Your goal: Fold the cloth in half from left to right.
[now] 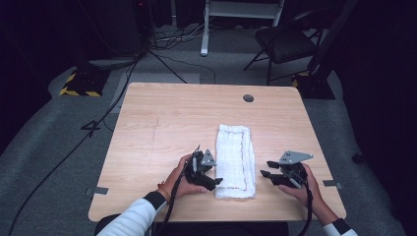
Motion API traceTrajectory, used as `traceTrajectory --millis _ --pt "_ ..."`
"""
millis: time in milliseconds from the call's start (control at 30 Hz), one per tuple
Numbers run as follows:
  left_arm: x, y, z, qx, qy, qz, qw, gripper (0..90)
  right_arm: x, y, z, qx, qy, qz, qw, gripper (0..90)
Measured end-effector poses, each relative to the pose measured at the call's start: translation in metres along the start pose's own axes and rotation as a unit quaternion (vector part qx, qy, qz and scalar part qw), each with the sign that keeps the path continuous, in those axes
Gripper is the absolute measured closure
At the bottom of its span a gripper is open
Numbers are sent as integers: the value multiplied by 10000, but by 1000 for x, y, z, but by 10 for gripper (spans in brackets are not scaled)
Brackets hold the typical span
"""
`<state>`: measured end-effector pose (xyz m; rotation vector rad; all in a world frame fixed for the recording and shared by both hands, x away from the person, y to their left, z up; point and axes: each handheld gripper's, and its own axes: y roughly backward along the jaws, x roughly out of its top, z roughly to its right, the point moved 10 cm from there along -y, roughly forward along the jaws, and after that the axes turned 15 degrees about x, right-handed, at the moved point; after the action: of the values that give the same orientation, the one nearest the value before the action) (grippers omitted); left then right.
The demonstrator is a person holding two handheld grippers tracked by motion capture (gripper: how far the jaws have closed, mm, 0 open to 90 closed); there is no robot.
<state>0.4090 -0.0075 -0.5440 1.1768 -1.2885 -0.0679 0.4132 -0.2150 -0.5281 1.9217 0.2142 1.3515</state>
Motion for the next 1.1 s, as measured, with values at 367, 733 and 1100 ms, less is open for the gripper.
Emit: traceTrajectory --millis 367,733,1100 --pt "42 -36 -60 624 263 86 9977 217 52 -22 57 -324 -160 85 9993 483" --pt "65 -86 -106 947 787 -289 9920 278 73 -61 96 -385 -492 -112 9980 506" --pt "63 -122 -117 927 973 -535 9895 267 73 -88 129 -603 -811 -467 9938 494"
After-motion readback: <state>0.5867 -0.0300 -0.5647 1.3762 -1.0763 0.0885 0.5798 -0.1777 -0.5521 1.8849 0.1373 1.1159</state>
